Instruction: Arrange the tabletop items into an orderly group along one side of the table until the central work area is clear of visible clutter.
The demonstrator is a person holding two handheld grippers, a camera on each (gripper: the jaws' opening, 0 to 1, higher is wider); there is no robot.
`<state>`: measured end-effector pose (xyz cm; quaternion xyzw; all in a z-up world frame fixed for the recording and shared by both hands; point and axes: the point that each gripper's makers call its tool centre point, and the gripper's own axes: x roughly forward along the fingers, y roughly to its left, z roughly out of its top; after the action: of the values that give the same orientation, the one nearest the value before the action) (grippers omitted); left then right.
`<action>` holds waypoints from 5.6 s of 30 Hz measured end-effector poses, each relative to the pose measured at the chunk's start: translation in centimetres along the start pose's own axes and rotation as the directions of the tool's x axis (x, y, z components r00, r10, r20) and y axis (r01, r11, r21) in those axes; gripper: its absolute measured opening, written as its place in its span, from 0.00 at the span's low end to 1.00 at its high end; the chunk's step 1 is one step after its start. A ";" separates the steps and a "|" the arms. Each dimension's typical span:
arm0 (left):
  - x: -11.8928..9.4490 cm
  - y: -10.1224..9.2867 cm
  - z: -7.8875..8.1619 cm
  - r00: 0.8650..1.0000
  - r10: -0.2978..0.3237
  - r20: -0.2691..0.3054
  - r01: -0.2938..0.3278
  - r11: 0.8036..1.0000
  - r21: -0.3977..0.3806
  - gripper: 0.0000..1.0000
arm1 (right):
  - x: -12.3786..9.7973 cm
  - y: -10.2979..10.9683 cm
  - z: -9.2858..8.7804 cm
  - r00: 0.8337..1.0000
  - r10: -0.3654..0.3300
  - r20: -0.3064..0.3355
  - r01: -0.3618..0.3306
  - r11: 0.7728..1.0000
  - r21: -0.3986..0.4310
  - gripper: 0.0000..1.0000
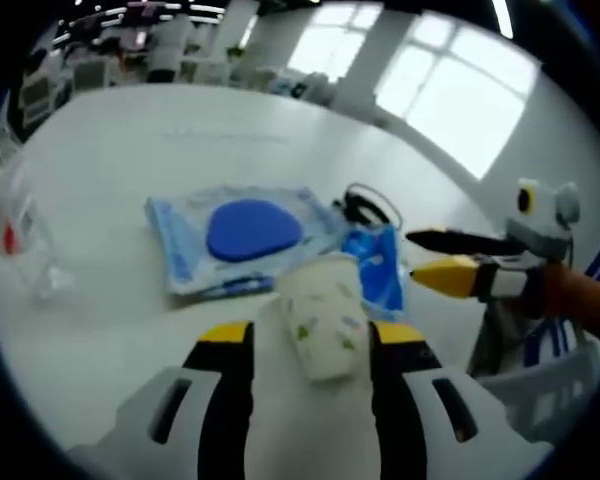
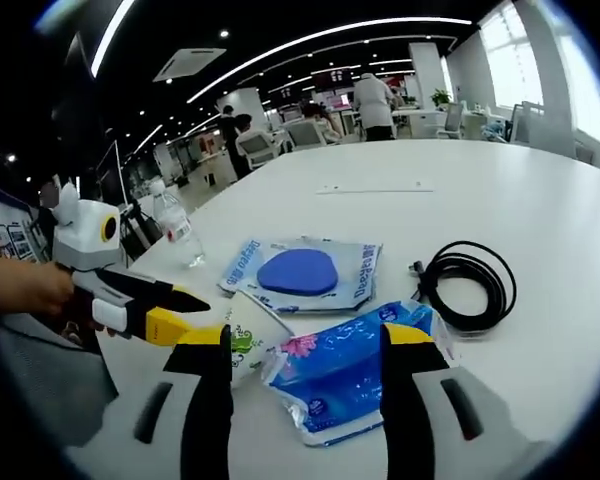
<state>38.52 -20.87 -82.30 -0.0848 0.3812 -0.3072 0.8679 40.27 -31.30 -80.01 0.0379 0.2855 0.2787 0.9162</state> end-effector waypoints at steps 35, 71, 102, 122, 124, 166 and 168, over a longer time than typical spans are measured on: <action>0.3 -1.5 -2.7 0.999 -0.029 -0.034 0.032 0.995 0.091 0.33 | 3.0 3.4 -0.5 0.992 0.119 -0.040 -0.116 0.990 0.076 0.47; -0.8 -1.4 -5.1 0.994 -0.059 -0.088 0.069 0.990 0.125 0.34 | 3.2 7.7 -0.2 0.922 0.356 -0.151 -0.347 0.934 0.082 0.06; -4.4 -2.1 -2.6 0.997 -0.081 0.002 0.079 0.983 0.163 0.41 | 0.8 11.7 3.7 0.892 0.435 -0.122 -0.443 0.895 -0.053 0.01; -10.3 -2.2 0.5 0.987 -0.052 0.152 0.025 0.984 0.174 0.58 | 1.0 13.5 7.5 0.885 0.458 -0.086 -0.466 0.870 -0.161 0.00; -11.0 -1.9 0.6 0.986 -0.034 0.162 0.004 0.983 0.182 0.59 | 1.1 13.6 7.9 0.886 0.456 -0.082 -0.464 0.868 -0.176 0.00; -23.8 3.6 -0.2 0.911 0.257 0.322 -0.331 0.921 0.204 1.00 | 8.9 16.2 11.3 0.899 0.430 -0.079 -0.421 0.801 -0.425 0.01; -23.8 3.2 0.1 0.911 0.236 0.339 -0.319 0.923 0.214 1.00 | 9.3 16.3 11.3 0.900 0.428 -0.085 -0.420 0.798 -0.432 0.01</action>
<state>27.71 -4.13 -68.91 0.0407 0.2055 -0.2106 0.9548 44.79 -11.61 -71.54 -0.1046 0.1916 0.5332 0.8173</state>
